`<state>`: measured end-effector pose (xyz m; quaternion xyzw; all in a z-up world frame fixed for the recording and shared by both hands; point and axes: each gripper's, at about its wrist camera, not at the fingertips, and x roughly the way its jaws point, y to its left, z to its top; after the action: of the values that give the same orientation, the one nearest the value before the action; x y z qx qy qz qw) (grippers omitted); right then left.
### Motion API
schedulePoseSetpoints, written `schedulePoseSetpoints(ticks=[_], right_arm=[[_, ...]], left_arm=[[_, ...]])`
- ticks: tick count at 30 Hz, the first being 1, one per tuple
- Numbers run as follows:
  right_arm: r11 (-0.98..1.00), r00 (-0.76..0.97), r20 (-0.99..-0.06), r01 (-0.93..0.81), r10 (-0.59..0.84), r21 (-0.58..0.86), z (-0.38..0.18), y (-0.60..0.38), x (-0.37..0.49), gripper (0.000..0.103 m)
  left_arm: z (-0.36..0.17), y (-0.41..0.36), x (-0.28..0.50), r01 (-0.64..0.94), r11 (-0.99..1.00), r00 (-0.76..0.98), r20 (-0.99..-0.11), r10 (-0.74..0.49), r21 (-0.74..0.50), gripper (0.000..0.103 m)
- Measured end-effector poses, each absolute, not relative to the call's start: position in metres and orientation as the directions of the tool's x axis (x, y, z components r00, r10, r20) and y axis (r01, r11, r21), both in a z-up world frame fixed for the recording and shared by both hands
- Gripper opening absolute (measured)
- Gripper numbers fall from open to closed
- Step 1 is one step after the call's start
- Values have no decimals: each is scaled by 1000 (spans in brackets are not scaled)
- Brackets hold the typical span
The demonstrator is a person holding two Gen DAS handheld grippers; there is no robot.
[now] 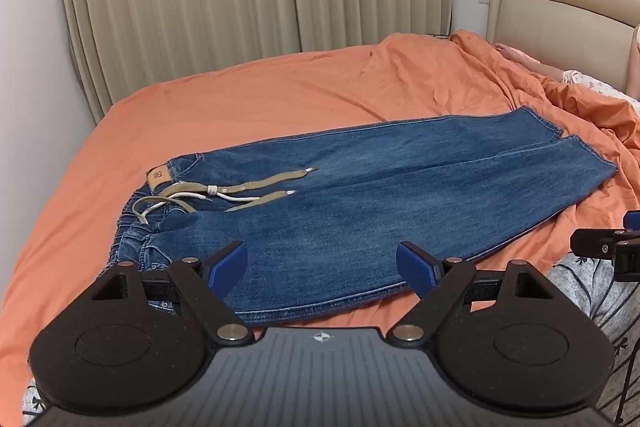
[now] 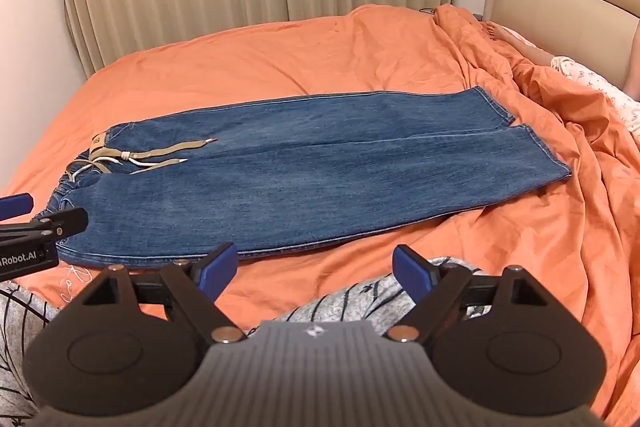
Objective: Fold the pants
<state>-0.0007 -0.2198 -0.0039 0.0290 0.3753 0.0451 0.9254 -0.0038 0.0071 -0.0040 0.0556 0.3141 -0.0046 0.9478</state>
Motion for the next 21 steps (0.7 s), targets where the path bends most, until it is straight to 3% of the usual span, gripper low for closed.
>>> schedulePoseSetpoints(ticks=[21], right_arm=[[992, 709, -695, -66, 120, 104, -9, -219, 1, 81]], left_arm=[[-3, 12, -4, 38, 993, 801, -597, 35, 109, 98]])
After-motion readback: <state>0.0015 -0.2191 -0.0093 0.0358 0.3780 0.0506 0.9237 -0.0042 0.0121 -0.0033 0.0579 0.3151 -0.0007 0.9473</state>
